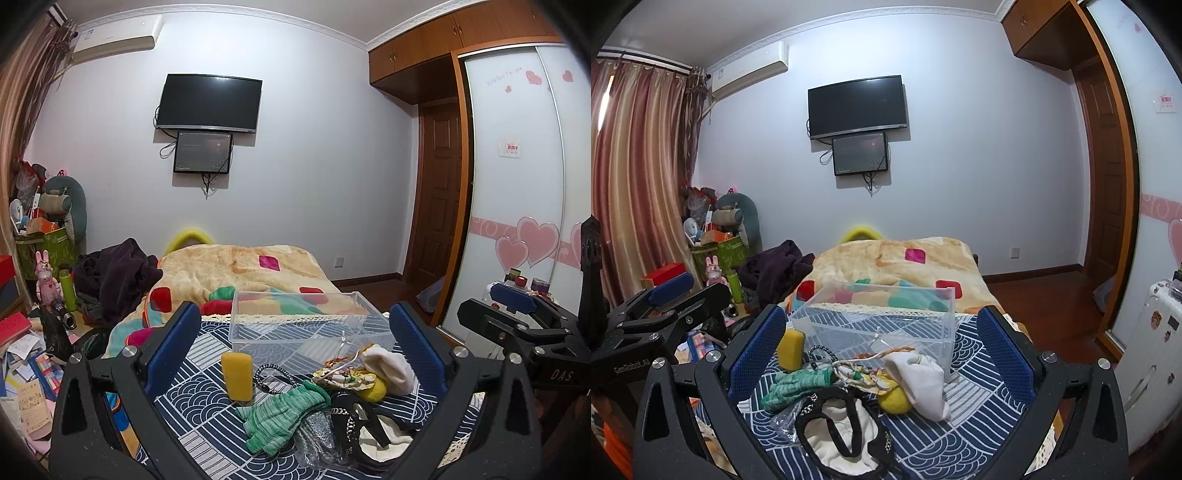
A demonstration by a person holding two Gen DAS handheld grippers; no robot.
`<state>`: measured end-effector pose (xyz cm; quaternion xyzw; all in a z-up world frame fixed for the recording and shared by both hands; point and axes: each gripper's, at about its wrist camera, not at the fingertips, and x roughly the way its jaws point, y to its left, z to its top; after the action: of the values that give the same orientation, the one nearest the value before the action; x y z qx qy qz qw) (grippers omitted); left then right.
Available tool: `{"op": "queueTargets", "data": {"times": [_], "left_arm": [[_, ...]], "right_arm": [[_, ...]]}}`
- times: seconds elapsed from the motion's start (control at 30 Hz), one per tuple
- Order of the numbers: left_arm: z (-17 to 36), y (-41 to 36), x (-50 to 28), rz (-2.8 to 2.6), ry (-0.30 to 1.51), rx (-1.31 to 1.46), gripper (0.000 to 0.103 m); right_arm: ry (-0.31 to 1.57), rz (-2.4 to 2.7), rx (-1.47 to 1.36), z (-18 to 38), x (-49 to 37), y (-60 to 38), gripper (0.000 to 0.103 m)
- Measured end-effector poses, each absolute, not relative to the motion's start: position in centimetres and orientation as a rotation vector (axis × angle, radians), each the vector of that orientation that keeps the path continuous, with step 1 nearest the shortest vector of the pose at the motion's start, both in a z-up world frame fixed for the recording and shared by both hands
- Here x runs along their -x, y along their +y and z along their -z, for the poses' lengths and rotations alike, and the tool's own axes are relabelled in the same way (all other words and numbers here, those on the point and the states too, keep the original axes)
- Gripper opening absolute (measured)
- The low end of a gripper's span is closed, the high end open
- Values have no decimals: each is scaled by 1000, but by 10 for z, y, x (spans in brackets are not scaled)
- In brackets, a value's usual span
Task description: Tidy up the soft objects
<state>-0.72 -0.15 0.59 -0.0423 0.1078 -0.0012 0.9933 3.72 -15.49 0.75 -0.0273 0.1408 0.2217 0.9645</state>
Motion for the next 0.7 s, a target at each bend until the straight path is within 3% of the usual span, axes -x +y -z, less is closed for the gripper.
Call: {"op": "queueTargets", "data": {"times": [0.7], "left_arm": [[-8, -4, 8, 6, 211, 87, 103]], "right_arm": [[271, -454, 49, -8, -34, -155, 103]]}}
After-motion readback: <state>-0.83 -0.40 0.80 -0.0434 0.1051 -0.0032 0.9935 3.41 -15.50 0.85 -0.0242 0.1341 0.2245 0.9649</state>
